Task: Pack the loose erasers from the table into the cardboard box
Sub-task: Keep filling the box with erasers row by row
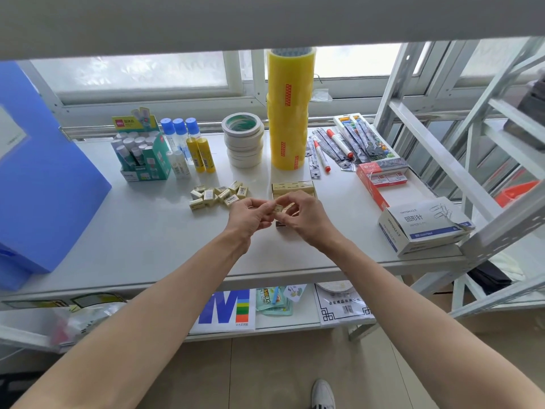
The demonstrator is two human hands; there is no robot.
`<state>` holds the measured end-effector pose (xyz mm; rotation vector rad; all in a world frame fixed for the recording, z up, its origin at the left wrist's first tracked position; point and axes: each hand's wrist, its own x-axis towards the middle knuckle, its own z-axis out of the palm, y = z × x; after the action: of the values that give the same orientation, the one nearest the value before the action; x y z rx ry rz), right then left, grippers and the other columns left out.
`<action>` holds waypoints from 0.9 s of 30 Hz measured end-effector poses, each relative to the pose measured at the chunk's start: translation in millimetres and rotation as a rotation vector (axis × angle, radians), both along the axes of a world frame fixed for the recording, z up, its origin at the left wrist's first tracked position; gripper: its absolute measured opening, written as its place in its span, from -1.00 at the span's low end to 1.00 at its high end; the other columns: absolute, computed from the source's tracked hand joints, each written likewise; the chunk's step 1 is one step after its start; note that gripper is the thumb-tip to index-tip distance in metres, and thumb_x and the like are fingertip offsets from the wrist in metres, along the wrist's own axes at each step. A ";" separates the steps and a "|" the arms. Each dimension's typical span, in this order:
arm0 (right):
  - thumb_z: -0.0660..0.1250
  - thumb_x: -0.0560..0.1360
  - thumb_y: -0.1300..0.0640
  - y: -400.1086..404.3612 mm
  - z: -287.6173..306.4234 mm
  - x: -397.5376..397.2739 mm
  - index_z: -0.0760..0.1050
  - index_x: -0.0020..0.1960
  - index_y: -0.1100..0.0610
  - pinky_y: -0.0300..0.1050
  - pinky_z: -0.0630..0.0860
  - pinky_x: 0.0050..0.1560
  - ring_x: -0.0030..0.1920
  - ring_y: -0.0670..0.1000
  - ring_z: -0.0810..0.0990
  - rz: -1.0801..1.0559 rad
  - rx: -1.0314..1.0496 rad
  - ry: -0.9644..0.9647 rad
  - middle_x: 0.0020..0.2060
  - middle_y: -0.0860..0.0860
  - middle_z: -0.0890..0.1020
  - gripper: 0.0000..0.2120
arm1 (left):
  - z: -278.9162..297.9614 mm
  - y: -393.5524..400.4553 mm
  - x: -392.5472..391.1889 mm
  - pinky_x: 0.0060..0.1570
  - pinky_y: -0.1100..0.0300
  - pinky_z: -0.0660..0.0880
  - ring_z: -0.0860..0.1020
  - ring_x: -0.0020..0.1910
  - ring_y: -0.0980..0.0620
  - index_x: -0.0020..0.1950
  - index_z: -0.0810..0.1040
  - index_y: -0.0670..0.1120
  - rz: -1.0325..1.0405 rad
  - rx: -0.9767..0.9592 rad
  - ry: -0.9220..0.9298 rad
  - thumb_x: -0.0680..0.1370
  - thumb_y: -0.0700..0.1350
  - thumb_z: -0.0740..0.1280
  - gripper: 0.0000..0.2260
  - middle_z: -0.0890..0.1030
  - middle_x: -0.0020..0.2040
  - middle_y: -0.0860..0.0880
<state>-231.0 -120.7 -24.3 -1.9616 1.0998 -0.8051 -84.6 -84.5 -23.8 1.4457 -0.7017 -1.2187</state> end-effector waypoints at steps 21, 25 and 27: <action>0.40 0.47 0.25 -50.6 -12.1 11.0 0.51 -0.04 0.20 -0.07 0.49 -0.01 -0.07 0.11 0.56 -0.075 -0.241 0.391 -0.07 0.11 0.53 -0.90 | -14.6 -9.8 -14.7 -0.37 0.16 0.55 0.55 -0.30 0.00 0.19 0.45 -0.16 -0.106 0.111 -0.431 0.54 -0.24 0.36 -0.76 0.55 -0.09 -0.09; 0.39 0.47 0.28 -51.3 -13.7 16.0 0.52 -0.01 0.20 -0.10 0.48 -0.01 -0.05 0.11 0.57 -0.078 -0.251 0.388 -0.04 0.10 0.53 -0.89 | -14.2 -9.2 -15.0 -0.38 0.17 0.53 0.55 -0.29 -0.01 0.19 0.44 -0.15 -0.105 0.115 -0.428 0.54 -0.24 0.35 -0.76 0.54 -0.14 -0.04; 0.39 0.46 0.30 -51.0 -14.5 16.4 0.53 -0.02 0.20 -0.05 0.51 0.01 -0.05 0.11 0.58 -0.079 -0.246 0.375 -0.04 0.10 0.53 -0.88 | -14.0 -9.2 -14.9 -0.36 0.15 0.54 0.56 -0.28 -0.02 0.19 0.44 -0.15 -0.108 0.118 -0.427 0.53 -0.24 0.35 -0.75 0.55 -0.14 -0.05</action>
<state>-214.7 -171.7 -38.8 -2.3551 1.3531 -0.6528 -99.5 -93.7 -37.8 1.8122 -1.0197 -1.0540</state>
